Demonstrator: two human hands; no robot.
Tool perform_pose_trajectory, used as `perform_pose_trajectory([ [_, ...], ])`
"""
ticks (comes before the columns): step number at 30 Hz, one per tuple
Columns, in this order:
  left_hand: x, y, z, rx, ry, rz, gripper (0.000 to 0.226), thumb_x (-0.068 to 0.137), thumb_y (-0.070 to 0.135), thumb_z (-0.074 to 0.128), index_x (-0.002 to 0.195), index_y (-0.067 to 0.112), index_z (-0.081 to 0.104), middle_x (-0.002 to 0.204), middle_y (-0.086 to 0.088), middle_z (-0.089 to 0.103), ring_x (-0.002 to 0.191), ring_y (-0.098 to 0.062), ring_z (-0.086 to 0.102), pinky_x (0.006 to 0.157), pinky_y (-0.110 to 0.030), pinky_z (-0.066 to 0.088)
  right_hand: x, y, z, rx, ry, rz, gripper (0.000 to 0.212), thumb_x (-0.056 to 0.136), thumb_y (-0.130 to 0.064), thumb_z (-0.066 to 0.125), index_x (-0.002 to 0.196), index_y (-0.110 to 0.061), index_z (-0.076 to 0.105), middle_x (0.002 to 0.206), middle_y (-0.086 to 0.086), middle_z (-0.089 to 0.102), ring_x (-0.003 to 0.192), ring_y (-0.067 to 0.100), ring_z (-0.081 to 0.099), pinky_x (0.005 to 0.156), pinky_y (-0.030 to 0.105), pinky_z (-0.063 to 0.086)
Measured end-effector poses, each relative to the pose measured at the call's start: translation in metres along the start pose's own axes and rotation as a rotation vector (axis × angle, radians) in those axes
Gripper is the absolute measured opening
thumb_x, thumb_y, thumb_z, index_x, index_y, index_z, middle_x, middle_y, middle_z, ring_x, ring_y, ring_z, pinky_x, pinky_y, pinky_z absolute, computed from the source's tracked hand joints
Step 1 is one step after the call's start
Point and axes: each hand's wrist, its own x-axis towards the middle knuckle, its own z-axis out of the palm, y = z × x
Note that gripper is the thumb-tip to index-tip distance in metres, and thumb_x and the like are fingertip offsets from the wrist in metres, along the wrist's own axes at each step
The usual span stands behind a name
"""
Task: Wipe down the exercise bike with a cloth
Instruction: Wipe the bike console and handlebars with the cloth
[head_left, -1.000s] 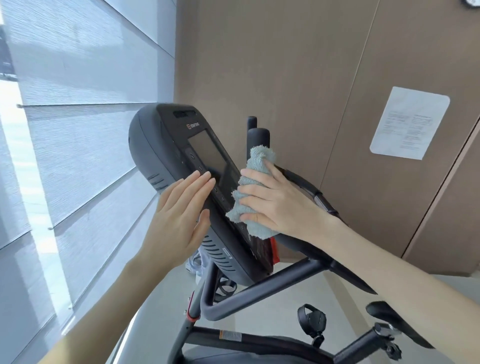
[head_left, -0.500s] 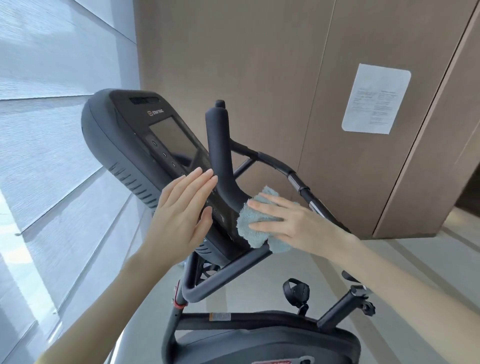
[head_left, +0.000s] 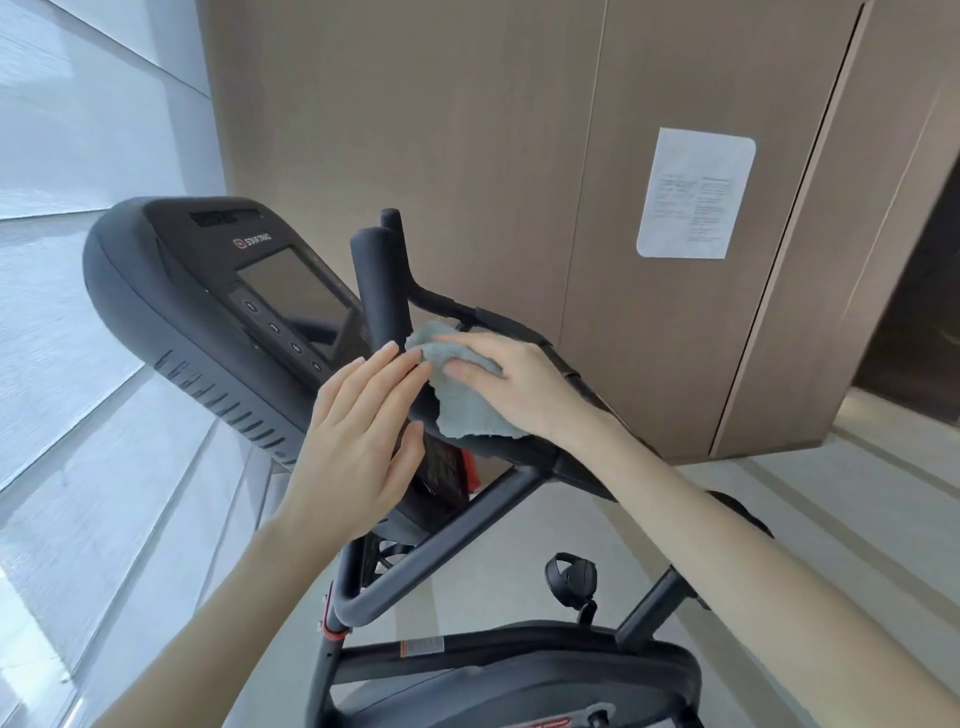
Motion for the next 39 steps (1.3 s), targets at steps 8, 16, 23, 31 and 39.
perform_pose_trajectory([
  [8,-0.008,-0.001,0.007,0.000,-0.005,0.026,0.041,0.092,0.013,0.043,0.128,-0.002,0.055,0.135,-0.015,0.053,0.133,-0.027,0.039,0.113,-0.044,0.027,-0.025,0.018,0.012,-0.378,-0.162,-0.041,0.039,0.095,-0.049,0.041,0.122,-0.022,0.045,0.103,0.001,0.057,0.092,0.022,0.056,0.071,0.036,0.044],
  [16,-0.014,-0.005,0.020,0.073,-0.093,0.050,0.039,0.094,0.019,0.043,0.124,0.002,0.061,0.131,-0.011,0.059,0.131,-0.027,0.044,0.112,-0.047,0.027,-0.058,0.036,-0.035,-0.821,-0.173,-0.060,0.032,0.096,-0.045,0.040,0.094,-0.014,0.049,0.085,0.000,0.050,0.090,0.024,0.052,0.064,0.032,0.037],
  [23,-0.019,-0.005,0.028,0.075,-0.069,0.070,0.038,0.096,0.019,0.041,0.123,0.002,0.062,0.129,-0.010,0.060,0.131,-0.024,0.044,0.113,-0.048,0.025,-0.035,0.016,-0.001,-0.353,-0.116,0.036,0.041,0.098,-0.041,0.039,0.132,-0.019,0.046,0.122,0.003,0.055,0.111,0.017,0.047,0.090,0.034,0.039],
  [31,-0.023,-0.014,0.030,0.086,-0.077,0.114,0.040,0.095,0.018,0.042,0.129,0.005,0.057,0.137,-0.009,0.054,0.135,-0.022,0.039,0.114,-0.048,0.024,-0.070,0.048,-0.013,-0.720,-0.129,0.000,0.038,0.096,-0.044,0.037,0.108,-0.012,0.054,0.100,0.003,0.058,0.097,0.023,0.051,0.083,0.036,0.040],
  [39,-0.020,-0.022,0.015,0.104,-0.045,0.105,0.039,0.093,0.016,0.044,0.126,0.001,0.059,0.136,-0.012,0.054,0.130,-0.025,0.046,0.111,-0.048,0.029,0.019,-0.013,-0.027,0.019,0.186,0.012,0.027,0.098,-0.040,0.039,0.115,-0.023,0.053,0.100,-0.012,0.062,0.090,0.002,0.059,0.073,0.020,0.048],
])
